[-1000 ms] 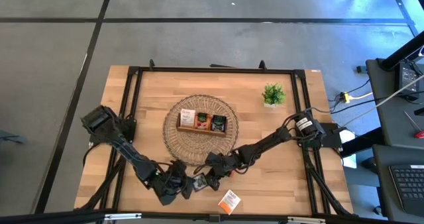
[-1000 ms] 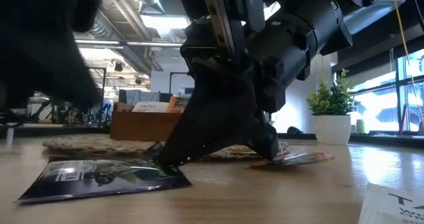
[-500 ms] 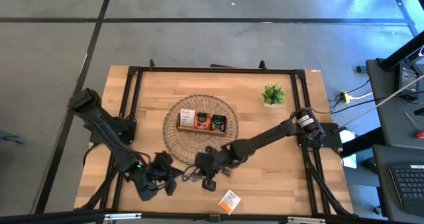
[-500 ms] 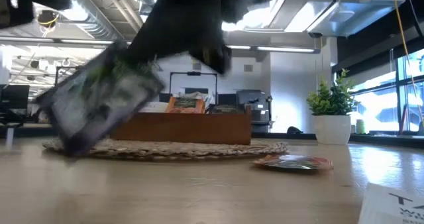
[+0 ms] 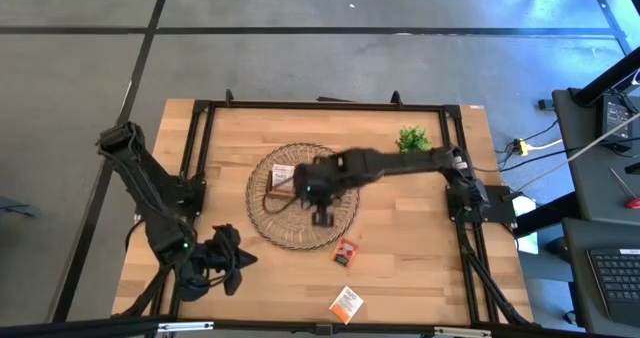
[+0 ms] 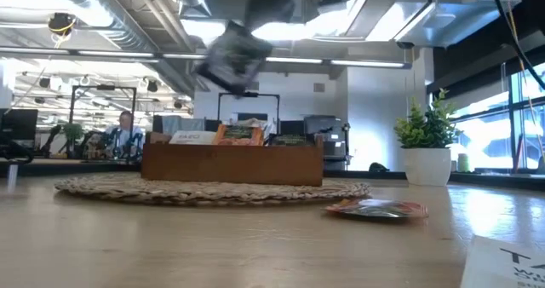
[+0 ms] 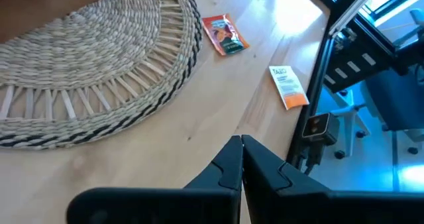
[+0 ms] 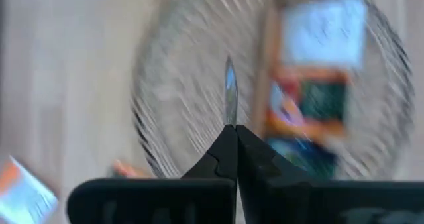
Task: Pick & Place Tea
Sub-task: Put the purple tea bag into the right section of the wooden organizer, then put the orange tea bag into the middle section of the wooden organizer
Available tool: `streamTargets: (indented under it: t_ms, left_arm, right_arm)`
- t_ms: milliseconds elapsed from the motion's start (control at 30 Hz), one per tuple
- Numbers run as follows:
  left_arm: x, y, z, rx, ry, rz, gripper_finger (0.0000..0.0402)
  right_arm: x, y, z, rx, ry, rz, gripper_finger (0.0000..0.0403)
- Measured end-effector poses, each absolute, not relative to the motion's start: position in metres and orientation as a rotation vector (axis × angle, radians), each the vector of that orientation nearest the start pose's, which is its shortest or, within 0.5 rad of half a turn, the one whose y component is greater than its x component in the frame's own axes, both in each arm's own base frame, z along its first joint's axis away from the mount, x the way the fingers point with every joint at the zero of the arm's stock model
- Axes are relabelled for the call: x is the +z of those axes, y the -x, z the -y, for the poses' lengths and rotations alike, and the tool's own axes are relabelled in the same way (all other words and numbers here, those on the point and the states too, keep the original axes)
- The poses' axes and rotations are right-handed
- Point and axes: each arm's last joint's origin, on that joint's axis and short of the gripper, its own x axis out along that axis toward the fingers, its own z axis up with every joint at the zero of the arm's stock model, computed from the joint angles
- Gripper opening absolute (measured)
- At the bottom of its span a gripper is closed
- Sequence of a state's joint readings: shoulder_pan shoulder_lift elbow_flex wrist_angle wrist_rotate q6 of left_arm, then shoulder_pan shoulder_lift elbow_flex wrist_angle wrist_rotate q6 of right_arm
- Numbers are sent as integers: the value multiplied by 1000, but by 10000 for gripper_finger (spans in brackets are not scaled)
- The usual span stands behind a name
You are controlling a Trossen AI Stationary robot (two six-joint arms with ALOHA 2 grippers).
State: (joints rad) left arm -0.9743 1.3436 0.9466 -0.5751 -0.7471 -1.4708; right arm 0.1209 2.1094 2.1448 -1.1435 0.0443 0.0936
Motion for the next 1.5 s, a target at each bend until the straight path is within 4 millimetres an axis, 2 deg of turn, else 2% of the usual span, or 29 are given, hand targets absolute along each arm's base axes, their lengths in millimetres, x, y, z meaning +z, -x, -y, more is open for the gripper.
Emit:
streamTargets:
  t_ms: [100, 267, 500, 700, 867, 1167, 1367, 1500]
  left_arm:
    - [245, -162, 203, 274, 670, -614, 2]
    - [245, -161, 203, 280, 660, -618, 2]
    - [245, -162, 202, 289, 652, -598, 2]
    - [245, -162, 201, 296, 631, -573, 2]
    - [245, -162, 201, 301, 624, -571, 2]
    - [245, -162, 201, 303, 622, -569, 2]
    - [245, -162, 201, 304, 622, -569, 2]
    - [245, -162, 200, 305, 621, -565, 2]
  right_arm:
    - [317, -426, -28, -2, 37, -1232, 0]
    - [314, -413, 1, -14, 59, -1391, 0]
    - [313, -411, 22, -45, 47, -1402, 0]
    - [303, -420, 24, -23, 45, -1399, 0]
    - [281, -430, 24, -20, 28, -1453, 0]
    - [256, -440, 25, -20, 24, -1511, 3]
    - [254, -441, 25, -21, 33, -1509, 28]
    - [254, -441, 25, -6, 51, -1511, 62]
